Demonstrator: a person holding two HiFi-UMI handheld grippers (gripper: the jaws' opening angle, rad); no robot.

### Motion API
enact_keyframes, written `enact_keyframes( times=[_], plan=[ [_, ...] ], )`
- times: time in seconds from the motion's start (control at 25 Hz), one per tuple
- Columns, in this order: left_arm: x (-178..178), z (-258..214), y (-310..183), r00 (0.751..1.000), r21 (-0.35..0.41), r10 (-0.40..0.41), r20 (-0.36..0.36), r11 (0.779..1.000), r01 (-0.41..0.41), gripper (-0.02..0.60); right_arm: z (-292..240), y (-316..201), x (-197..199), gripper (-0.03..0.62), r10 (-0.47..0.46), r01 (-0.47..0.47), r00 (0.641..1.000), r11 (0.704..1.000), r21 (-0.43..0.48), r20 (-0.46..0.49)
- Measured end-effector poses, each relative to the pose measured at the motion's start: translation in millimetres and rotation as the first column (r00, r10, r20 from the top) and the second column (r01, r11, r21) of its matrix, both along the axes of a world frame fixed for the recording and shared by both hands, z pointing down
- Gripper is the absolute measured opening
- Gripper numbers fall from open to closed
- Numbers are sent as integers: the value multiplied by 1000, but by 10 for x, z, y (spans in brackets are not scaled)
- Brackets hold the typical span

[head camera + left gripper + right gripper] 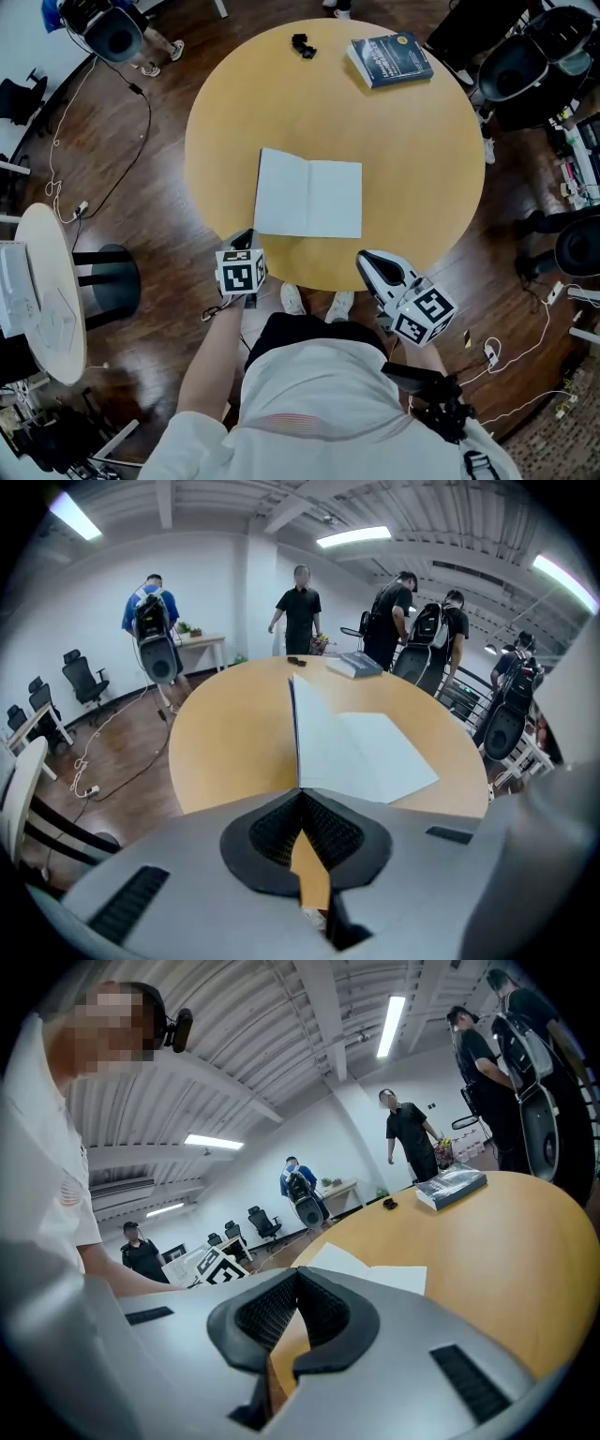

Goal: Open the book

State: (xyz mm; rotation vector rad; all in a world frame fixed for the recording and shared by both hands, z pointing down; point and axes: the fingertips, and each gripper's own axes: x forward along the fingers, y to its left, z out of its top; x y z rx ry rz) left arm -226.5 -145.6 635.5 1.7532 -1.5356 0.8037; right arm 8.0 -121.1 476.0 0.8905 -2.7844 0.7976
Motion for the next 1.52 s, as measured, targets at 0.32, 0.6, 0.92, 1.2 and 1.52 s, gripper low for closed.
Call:
enact_keyframes(
  times=[0.32,0.6,0.92,1.2,1.52],
  plan=[
    [7,575,23,998,-106,68,7,992,-67,9,108,-12,-121,0,23,-24,999,999,-30,-34],
    [37,757,29,994,-144,108,10,984,-105,9,145,-11,-247,-1,33,-35,998,999,-40,-52],
    [46,755,23,992,-161,126,12,979,-122,11,151,33,-421,-1,30,-32,998,999,-43,-58],
    [-10,721,2,994,-133,106,-22,985,-108,11,156,-6,-417,0,30,-32,998,999,-42,-55],
    [-113,415,-24,997,-38,42,-68,998,-45,11,103,-33,-352,-1,20,-22,998,999,-27,-52]
  ],
)
